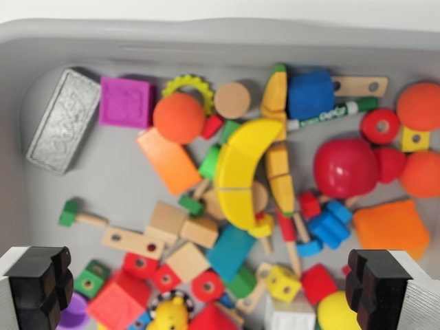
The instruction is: Pick an object from the bin
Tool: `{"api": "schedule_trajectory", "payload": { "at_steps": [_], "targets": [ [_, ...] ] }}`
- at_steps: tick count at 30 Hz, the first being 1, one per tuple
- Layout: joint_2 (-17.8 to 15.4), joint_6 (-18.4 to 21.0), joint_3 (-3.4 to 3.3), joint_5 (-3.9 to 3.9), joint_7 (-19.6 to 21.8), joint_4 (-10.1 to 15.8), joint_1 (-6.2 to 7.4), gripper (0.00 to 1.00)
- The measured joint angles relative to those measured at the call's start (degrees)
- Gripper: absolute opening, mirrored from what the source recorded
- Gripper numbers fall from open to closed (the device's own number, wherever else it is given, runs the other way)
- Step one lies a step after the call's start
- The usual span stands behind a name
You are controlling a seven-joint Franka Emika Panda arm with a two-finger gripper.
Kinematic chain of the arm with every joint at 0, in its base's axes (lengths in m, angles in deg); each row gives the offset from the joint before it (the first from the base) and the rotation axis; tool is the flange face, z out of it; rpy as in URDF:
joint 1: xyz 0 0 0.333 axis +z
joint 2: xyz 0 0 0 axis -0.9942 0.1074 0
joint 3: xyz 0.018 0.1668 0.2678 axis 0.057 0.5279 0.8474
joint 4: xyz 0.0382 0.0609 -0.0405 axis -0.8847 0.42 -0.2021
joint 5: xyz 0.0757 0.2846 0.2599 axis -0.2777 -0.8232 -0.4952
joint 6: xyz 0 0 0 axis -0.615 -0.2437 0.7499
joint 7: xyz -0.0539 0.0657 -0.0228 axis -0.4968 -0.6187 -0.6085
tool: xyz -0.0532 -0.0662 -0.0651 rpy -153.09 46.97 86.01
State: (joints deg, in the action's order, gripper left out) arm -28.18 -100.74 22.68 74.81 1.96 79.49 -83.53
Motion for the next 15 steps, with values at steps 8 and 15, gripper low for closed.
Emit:
{"api": "schedule_trajectory", "payload": {
  "at_steps": [8,15],
  "targets": [
    [0.4,-0.6,0.21,0.0,1.7,0.5,0.4,1.0],
    [0.9,-1.3,0.39,0.0,3.9,0.9,0.91,1.0]
  ]
}}
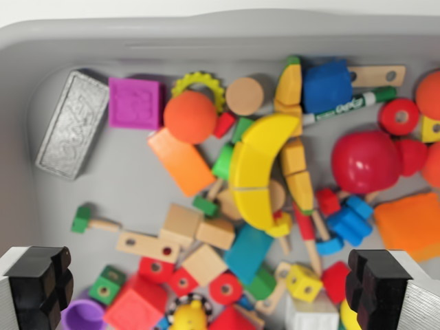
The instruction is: Pick an object from the bin
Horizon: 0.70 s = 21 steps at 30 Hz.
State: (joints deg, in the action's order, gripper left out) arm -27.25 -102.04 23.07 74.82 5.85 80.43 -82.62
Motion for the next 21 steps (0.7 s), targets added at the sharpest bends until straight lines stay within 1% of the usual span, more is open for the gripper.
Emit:
{"api": "schedule_trajectory", "payload": {
  "at_steps": [8,21],
  "targets": [
    [0.8,-1.1,0.16,0.09,2.9,0.7,0.81,1.0],
    [2.9,-3.6,0.47,0.34,9.8,2.0,2.76,1.0]
  ]
}}
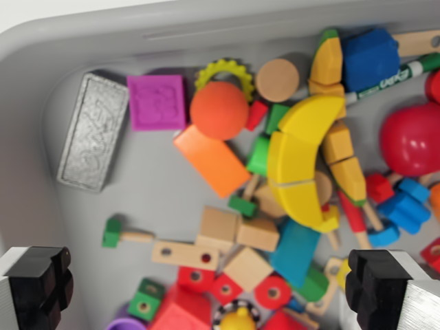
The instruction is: Pick an object from the bin
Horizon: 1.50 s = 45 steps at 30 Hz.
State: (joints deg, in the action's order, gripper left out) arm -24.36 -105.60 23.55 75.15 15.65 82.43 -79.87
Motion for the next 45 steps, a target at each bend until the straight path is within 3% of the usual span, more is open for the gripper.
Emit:
{"api": "schedule_trajectory", "payload": {
  "at_steps": [29,45],
  "targets": [
    [7.7,-6.1,0.17,0.13,18.3,0.9,5.86,1.0],
    [13.8,-9.4,0.2,-0.21,29.2,-0.5,9.4,1.0]
  ]
}}
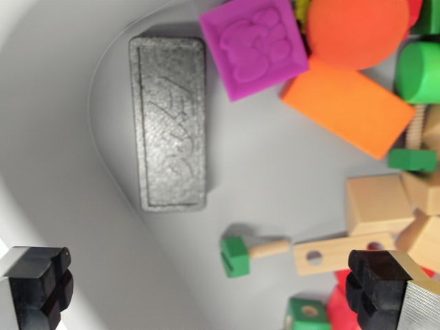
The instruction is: Pick an object from the bin
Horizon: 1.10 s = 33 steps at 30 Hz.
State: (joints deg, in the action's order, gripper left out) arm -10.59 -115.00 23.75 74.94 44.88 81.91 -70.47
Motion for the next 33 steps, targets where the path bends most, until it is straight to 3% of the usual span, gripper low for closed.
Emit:
{"api": "schedule_trajectory", "payload": {
  "at_steps": [12,33],
  "targets": [
    [5.5,-2.4,0.04,-0.78,8.0,-2.3,2.75,1.0],
    [13.9,-10.9,-0.28,-0.8,8.4,-2.9,2.87,1.0]
  ]
}}
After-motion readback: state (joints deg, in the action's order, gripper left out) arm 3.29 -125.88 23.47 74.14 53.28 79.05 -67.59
